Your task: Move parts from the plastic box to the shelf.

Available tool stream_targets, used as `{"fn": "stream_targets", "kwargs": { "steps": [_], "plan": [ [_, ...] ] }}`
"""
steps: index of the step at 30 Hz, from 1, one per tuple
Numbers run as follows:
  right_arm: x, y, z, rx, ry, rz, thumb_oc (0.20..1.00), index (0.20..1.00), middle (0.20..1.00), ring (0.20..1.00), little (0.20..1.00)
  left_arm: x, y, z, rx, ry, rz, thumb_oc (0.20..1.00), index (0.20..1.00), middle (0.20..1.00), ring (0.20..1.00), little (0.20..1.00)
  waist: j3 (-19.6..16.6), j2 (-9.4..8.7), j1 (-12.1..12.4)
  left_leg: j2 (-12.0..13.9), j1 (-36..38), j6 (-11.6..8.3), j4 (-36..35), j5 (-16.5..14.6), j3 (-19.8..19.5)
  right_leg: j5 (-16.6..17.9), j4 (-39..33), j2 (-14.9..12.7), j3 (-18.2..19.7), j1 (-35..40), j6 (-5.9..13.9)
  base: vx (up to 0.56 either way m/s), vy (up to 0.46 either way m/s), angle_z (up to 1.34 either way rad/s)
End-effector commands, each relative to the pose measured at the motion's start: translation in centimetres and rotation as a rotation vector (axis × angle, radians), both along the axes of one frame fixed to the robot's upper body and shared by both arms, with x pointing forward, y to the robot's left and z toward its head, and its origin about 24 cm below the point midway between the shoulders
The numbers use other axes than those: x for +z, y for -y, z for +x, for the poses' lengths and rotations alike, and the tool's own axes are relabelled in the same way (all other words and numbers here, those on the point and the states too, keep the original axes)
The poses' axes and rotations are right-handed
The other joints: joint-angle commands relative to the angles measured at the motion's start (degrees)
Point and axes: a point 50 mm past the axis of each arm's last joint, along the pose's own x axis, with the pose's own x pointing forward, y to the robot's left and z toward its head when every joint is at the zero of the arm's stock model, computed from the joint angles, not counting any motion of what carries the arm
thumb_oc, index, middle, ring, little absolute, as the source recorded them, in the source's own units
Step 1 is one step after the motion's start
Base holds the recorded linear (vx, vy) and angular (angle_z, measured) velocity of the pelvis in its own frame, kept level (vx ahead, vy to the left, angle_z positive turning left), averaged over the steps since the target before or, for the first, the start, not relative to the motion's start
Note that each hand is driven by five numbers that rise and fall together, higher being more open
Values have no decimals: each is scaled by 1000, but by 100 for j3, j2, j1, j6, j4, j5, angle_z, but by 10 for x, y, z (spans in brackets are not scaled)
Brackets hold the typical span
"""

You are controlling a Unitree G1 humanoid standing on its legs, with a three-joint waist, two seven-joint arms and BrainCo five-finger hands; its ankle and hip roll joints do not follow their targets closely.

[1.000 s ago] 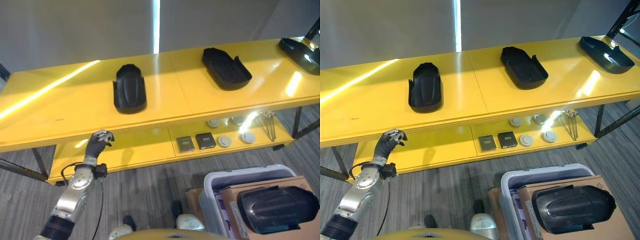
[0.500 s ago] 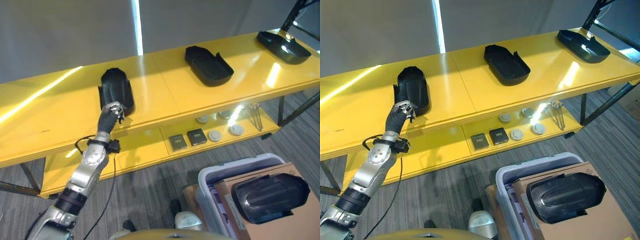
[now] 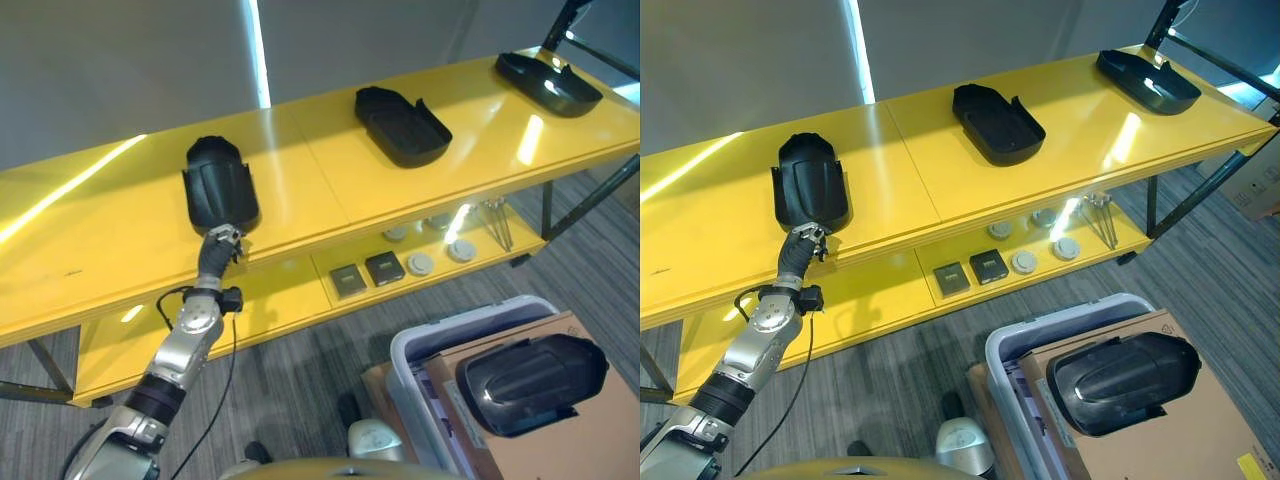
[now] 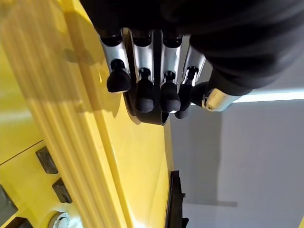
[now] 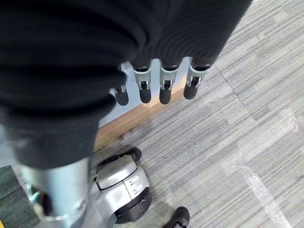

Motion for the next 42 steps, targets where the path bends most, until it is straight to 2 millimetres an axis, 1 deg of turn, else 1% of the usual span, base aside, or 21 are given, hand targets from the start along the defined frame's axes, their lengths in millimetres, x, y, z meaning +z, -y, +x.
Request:
{"fn": "stream_targets", "kwargs": {
  "steps": [1, 6, 10, 11, 14, 20, 23, 28, 33, 38, 39, 40, 41, 42],
  "plan": [
    [3, 15, -12, 46, -63, -35, 1000, 1000, 1000, 1000, 1000, 29, 4, 17, 35, 148, -10, 200, 200, 200, 200, 200, -17, 2, -52, 419, -364, 4, 1026, -714, -125, -566, 497, -190, -100, -83, 314, 0, 0, 0],
    [4, 17, -12, 64, -68, -40, 1000, 1000, 1000, 1000, 1000, 26, -3, 23, 86, 132, 10, 200, 200, 200, 200, 200, -19, 2, -106, 432, -340, -1, 1023, -700, -85, -574, 515, -190, -86, -81, 310, 0, 0, 0],
    [4, 18, -15, 79, -82, -44, 1000, 1000, 1000, 1000, 1000, 18, -13, 29, 155, 96, 64, 200, 200, 200, 200, 200, -62, 3, -161, 432, -272, -5, 995, -688, -42, -577, 502, -197, -78, -35, 314, 37, 4, -4],
    [4, 18, -16, 85, -87, -45, 1000, 1000, 1000, 1000, 1000, 16, -17, 33, 178, 83, 83, 200, 200, 200, 200, 200, -81, 4, -189, 433, -254, -5, 988, -684, -24, -581, 510, -197, -71, -32, 319, 34, 2, -9],
    [5, 21, -17, 101, -95, -49, 1000, 1000, 1000, 1000, 1000, 17, -23, 41, 219, 71, 102, 200, 200, 200, 200, 200, -99, 4, -248, 440, -219, -7, 974, -676, 19, -585, 522, -200, -65, -30, 324, 26, 6, -7],
    [6, 23, -18, 129, -107, -55, 1000, 1000, 1000, 1000, 1000, 15, -30, 49, 272, 33, 105, 200, 200, 200, 200, 200, -133, -6, -324, 439, -168, -6, 970, -677, 73, -599, 528, -196, -51, -2, 329, 27, 1, -5],
    [6, 24, -19, 139, -113, -56, 1000, 1000, 1000, 1000, 1000, 14, -31, 52, 281, 21, 104, 200, 200, 200, 200, 200, -158, -12, -350, 441, -162, -10, 966, -680, 88, -609, 530, -194, -49, -1, 333, 0, 0, 0],
    [6, 24, -18, 145, -115, -53, 1000, 1000, 1000, 1000, 1000, 14, -27, 56, 273, 23, 84, 200, 200, 200, 200, 200, -173, -16, -372, 438, -159, -13, 960, -685, 102, -613, 520, -180, -28, -5, 331, 0, 0, 0],
    [5, 23, -16, 146, -110, -52, 1000, 1000, 1000, 1000, 1000, 16, -19, 55, 218, 56, 45, 200, 200, 200, 200, 200, -163, -6, -352, 439, -163, -21, 937, -681, 105, -608, 496, -171, -21, -8, 329, 0, 0, 0],
    [5, 25, -12, 130, -101, -55, 1000, 1000, 1000, 1000, 1000, 30, 1, 49, 53, 141, -22, 200, 200, 200, 200, 200, -137, 30, -255, 424, -180, -14, 920, -695, 56, -595, 459, -176, -22, 0, 313, -32, 17, 0],
    [5, 25, -10, 120, -94, -56, 1000, 1000, 1000, 1000, 1000, 38, 12, 44, -29, 183, -54, 200, 200, 200, 200, 200, -124, 49, -206, 410, -191, -11, 902, -697, 22, -587, 433, -175, -24, 6, 306, -64, 41, 0],
    [5, 26, -9, 114, -90, -57, 1000, 1000, 1000, 1000, 1000, 41, 16, 40, -71, 200, -75, 200, 200, 200, 200, 200, -115, 59, -176, 400, -194, -11, 887, -696, -1, -581, 414, -177, -29, 13, 304, -70, 45, 1],
    [5, 26, -8, 107, -87, -57, 1000, 1000, 1000, 1000, 1000, 45, 20, 36, -112, 222, -97, 278, 278, 278, 278, 278, -108, 68, -143, 388, -195, -10, 872, -696, -28, -574, 395, -180, -40, 25, 300, -62, 46, 1],
    [6, 27, -7, 97, -81, -60, 1000, 1000, 1000, 1000, 1000, 51, 25, 28, -157, 259, -126, 922, 922, 922, 922, 922, -97, 83, -88, 369, -204, -9, 864, -697, -78, -566, 370, -186, -54, 46, 292, -52, 41, 2]
  ]
}}
